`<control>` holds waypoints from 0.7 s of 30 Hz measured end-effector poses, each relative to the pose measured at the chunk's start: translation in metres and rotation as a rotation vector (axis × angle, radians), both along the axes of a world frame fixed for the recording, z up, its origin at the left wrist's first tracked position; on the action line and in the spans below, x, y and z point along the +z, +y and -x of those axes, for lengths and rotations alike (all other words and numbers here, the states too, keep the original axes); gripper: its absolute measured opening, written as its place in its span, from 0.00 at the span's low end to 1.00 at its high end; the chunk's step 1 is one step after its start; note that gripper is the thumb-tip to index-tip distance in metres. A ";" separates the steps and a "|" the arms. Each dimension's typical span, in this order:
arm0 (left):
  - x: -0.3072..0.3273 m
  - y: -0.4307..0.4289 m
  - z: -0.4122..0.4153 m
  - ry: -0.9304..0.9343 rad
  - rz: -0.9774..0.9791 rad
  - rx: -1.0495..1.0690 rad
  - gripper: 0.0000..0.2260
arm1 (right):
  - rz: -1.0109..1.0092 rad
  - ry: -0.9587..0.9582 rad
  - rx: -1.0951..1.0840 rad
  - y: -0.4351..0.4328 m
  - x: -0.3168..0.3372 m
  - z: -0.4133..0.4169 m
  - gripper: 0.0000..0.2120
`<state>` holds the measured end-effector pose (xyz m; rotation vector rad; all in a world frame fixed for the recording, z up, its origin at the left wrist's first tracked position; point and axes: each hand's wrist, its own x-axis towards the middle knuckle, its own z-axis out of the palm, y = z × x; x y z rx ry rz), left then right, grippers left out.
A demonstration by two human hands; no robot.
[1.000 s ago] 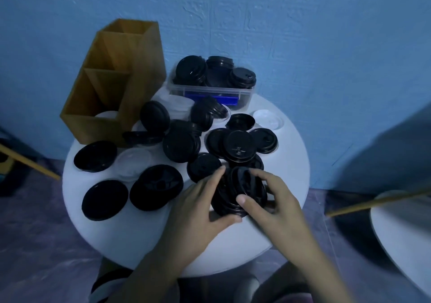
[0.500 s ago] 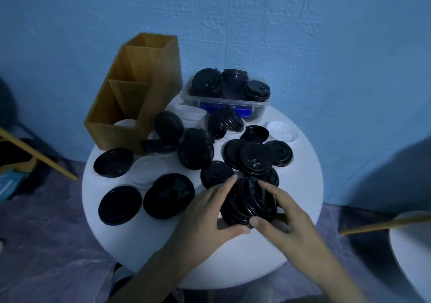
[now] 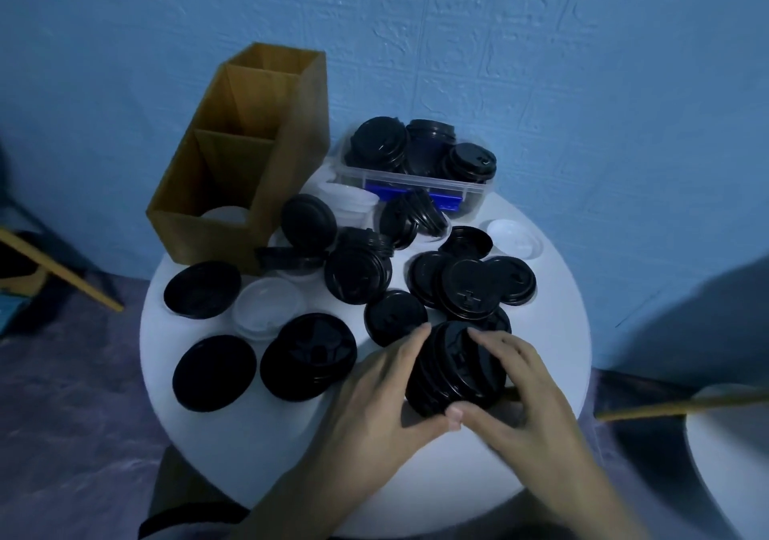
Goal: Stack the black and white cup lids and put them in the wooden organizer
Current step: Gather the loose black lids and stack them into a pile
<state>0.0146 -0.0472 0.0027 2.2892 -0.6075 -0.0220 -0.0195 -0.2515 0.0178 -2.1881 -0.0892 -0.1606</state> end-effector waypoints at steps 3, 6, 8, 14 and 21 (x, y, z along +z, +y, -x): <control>0.002 0.001 -0.001 0.001 0.017 0.010 0.42 | 0.067 0.049 0.077 -0.009 0.004 -0.004 0.39; 0.002 0.003 -0.001 0.007 0.042 0.042 0.42 | 0.085 0.097 0.133 -0.015 0.005 -0.006 0.35; 0.002 0.002 -0.001 0.007 0.044 0.051 0.42 | 0.059 0.082 0.141 -0.015 0.008 -0.008 0.35; -0.005 0.001 -0.001 0.030 0.068 0.062 0.43 | -0.057 -0.085 -0.003 -0.023 0.013 -0.009 0.29; -0.007 -0.001 -0.006 0.020 0.087 0.071 0.45 | 0.024 -0.055 0.033 -0.011 0.010 -0.012 0.31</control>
